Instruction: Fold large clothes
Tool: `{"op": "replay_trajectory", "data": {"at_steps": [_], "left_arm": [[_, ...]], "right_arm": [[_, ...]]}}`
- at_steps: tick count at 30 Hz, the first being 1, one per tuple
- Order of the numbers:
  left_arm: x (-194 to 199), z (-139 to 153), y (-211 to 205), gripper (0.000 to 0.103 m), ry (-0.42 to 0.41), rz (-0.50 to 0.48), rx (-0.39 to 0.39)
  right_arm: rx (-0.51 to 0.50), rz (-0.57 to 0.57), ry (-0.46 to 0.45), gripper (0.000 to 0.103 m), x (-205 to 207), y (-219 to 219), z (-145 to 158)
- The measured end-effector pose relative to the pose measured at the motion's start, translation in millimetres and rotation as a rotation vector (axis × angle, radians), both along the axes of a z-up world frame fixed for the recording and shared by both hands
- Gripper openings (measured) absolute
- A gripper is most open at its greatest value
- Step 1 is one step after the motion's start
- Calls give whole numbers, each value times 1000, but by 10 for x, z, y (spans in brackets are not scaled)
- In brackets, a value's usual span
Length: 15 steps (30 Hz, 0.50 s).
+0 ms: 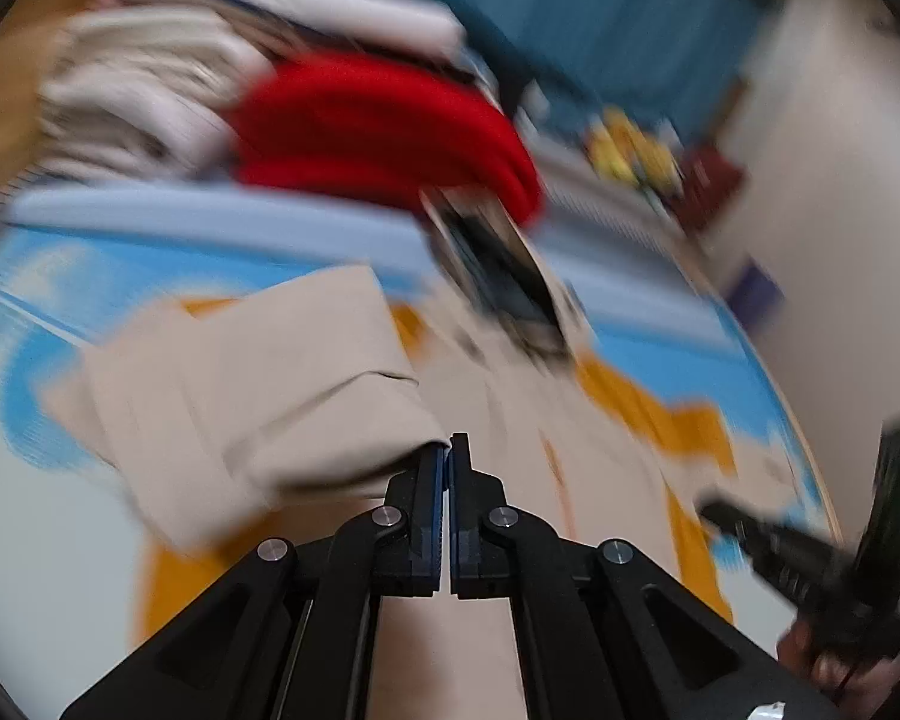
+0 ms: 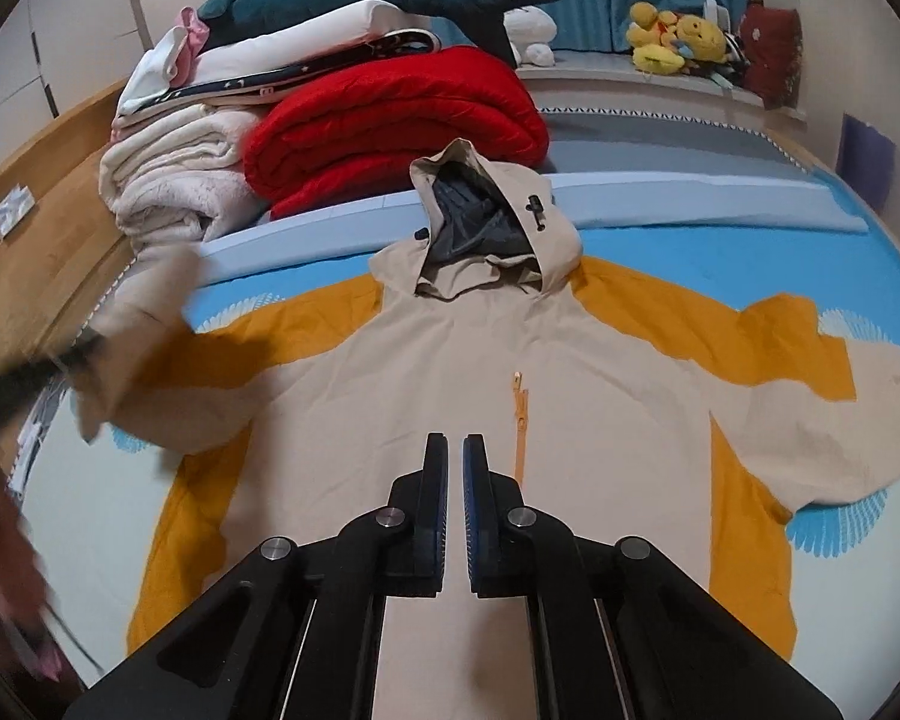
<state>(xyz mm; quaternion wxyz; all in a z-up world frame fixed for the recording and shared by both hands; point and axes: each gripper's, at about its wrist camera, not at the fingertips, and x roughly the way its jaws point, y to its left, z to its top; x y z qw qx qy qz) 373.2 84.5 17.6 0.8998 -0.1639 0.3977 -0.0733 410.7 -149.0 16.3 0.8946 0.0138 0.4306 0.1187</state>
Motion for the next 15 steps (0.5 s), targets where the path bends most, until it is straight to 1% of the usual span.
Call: {"op": "replay_trajectory", "data": {"at_steps": [1, 2, 3, 5, 6, 8, 9, 10, 12, 13, 14, 15], "left_arm": [[81, -171, -148, 3, 70, -45, -10], [161, -330, -233, 5, 151, -66, -18], [246, -489, -273, 8, 250, -80, -32], [332, -626, -210, 13, 368, -68, -62], [343, -626, -96, 17, 402, -37, -82], [336, -570, 57, 22, 418, 2, -104], [348, -506, 169, 24, 415, 10, -111], [323, -456, 249, 26, 394, 12, -101], [323, -459, 378, 37, 374, 27, -36], [365, -518, 431, 39, 390, 42, 16], [400, -609, 496, 40, 414, 56, 43], [429, -756, 610, 40, 459, 85, 45]], "right_arm": [[8, -2, 10, 7, 2, -10, -9], [17, -5, 23, 7, 3, -23, -31], [20, -6, 32, 8, 2, -33, -54], [23, -6, 59, 10, 23, -45, -117], [22, -7, 67, 11, 36, -47, -143], [25, -7, 88, 14, 70, -51, -200], [26, -8, 94, 14, 86, -46, -225], [26, -6, 101, 14, 107, -25, -258], [27, 4, 112, 14, 128, 29, -312], [31, 14, 120, 14, 134, 68, -344], [37, 27, 127, 14, 137, 117, -371], [39, 45, 128, 14, 134, 177, -391]]}}
